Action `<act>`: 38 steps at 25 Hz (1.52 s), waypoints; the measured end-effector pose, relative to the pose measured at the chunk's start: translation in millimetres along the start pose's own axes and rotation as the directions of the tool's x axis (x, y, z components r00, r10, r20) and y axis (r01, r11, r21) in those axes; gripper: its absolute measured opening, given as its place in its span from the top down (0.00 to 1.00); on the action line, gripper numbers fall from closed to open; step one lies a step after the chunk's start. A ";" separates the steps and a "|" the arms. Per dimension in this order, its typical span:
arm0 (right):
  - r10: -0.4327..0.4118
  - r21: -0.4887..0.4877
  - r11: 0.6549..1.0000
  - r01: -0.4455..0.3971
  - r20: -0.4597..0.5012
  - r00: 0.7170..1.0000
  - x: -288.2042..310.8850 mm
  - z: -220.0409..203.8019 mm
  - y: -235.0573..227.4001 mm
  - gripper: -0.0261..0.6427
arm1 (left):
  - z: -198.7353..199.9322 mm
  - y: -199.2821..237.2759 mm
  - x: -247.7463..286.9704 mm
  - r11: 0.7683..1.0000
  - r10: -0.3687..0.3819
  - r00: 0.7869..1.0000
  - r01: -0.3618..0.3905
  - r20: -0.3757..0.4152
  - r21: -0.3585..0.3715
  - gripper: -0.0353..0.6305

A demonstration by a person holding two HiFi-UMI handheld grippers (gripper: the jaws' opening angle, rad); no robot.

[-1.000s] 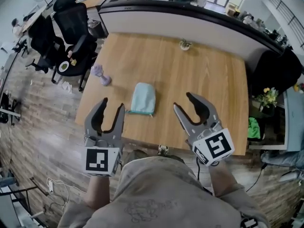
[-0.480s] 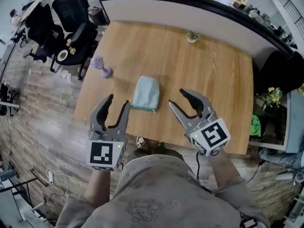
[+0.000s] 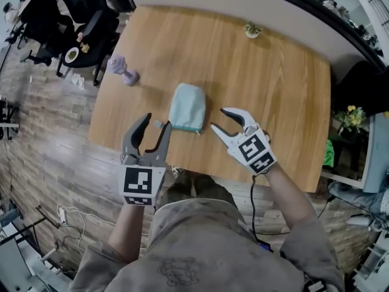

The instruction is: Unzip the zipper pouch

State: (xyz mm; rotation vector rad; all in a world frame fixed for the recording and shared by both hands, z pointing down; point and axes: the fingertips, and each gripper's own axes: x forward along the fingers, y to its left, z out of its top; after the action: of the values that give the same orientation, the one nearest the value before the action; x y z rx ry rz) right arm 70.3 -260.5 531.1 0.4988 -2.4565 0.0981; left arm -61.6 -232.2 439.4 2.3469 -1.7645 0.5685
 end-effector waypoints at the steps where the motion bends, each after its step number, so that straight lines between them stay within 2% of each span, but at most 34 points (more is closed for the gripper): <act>1: 0.015 -0.018 1.000 -0.015 -0.026 1.000 9.6 -7.7 1.8 0.70 | -8.6 -0.4 4.1 1.000 -0.007 1.000 0.007 -0.016 -0.002 0.67; 7: 0.105 -0.131 0.983 -0.129 -0.178 0.978 57.0 -55.2 22.4 0.70 | -60.6 -2.3 17.1 0.999 -0.038 0.993 0.035 -0.110 -0.033 0.66; 13: 0.169 -0.175 0.958 -0.226 -0.293 0.941 93.1 -98.5 38.0 0.70 | -96.6 -2.5 24.2 0.997 -0.059 0.984 0.049 -0.166 -0.065 0.65; 17: 0.191 -0.219 0.936 -0.277 -0.346 0.919 110.6 -119.6 40.7 0.70 | -116.8 -2.6 26.7 0.995 -0.072 0.978 0.058 -0.197 -0.076 0.65; 21: 0.208 -0.287 0.897 -0.335 -0.395 0.895 121.6 -131.7 45.4 0.70 | -134.9 -0.6 27.4 0.993 -0.079 0.971 0.058 -0.227 -0.100 0.65; 25: 0.205 -0.334 0.871 -0.359 -0.418 0.885 129.5 -135.4 49.4 0.71 | -148.8 -0.5 25.9 0.991 -0.087 0.964 0.059 -0.251 -0.117 0.65; 29: 0.231 -0.314 0.866 -0.389 -0.439 0.868 131.2 -144.1 54.7 0.78 | -157.7 -2.9 24.0 0.991 -0.089 0.961 0.059 -0.261 -0.121 0.65; 31: 0.233 -0.294 0.876 -0.382 -0.437 0.869 131.2 -143.2 53.0 0.84 | -158.1 -0.8 24.8 0.990 -0.089 0.961 0.058 -0.261 -0.125 0.65; 34: 0.243 -0.230 0.906 -0.356 -0.407 0.880 133.5 -134.9 50.5 0.86 | -157.9 6.6 25.5 0.990 -0.087 0.961 0.055 -0.261 -0.127 0.65; 38: 0.275 -0.066 0.948 -0.311 -0.319 0.907 129.6 -111.1 51.9 0.88 | -152.7 15.0 21.0 0.991 -0.077 0.966 0.048 -0.249 -0.122 0.65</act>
State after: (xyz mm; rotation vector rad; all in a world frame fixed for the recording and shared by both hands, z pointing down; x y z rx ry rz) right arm 18.4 -234.3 699.8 0.0511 -2.1967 0.1450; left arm -102.6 -203.4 586.0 2.1362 -1.5619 0.7018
